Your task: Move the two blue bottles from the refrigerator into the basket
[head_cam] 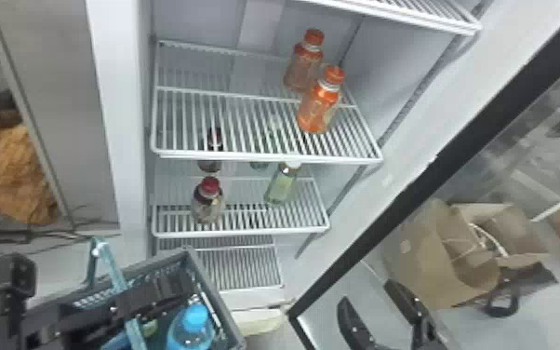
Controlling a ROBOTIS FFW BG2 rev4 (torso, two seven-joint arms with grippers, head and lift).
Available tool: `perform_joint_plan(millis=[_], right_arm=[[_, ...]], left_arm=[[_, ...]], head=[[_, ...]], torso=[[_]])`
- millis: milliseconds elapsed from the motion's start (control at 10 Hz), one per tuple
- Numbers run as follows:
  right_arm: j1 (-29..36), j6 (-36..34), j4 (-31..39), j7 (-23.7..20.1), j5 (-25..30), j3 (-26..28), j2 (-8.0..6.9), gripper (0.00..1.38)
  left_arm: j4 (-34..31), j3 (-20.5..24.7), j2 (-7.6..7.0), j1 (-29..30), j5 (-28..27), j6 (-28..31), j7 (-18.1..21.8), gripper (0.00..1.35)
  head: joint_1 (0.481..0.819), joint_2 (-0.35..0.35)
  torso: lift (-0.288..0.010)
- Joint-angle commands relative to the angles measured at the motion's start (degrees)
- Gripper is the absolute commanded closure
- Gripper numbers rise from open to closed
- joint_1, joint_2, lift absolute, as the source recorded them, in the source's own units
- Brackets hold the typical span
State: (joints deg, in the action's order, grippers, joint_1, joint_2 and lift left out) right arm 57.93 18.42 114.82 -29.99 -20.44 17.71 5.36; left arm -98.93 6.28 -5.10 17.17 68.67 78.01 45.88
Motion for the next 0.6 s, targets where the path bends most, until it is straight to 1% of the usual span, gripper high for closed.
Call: perform_joint_plan(millis=[0,500], right_arm=[[0.0,0.0,0.0,0.0,0.0,0.0,0.0,0.16],[-0.1,0.0,-0.3,-0.1,-0.1,-0.1,0.09,0.16]], left_arm=[[0.0,0.0,0.0,0.1,0.0,0.0,0.0,1.2],[0.0,0.0,0.0,0.1,0.0,0.0,0.0,1.2]], head=[[0.695,-0.35],[0.695,-0.35]], torso=[[-0.01],[-0.01]])
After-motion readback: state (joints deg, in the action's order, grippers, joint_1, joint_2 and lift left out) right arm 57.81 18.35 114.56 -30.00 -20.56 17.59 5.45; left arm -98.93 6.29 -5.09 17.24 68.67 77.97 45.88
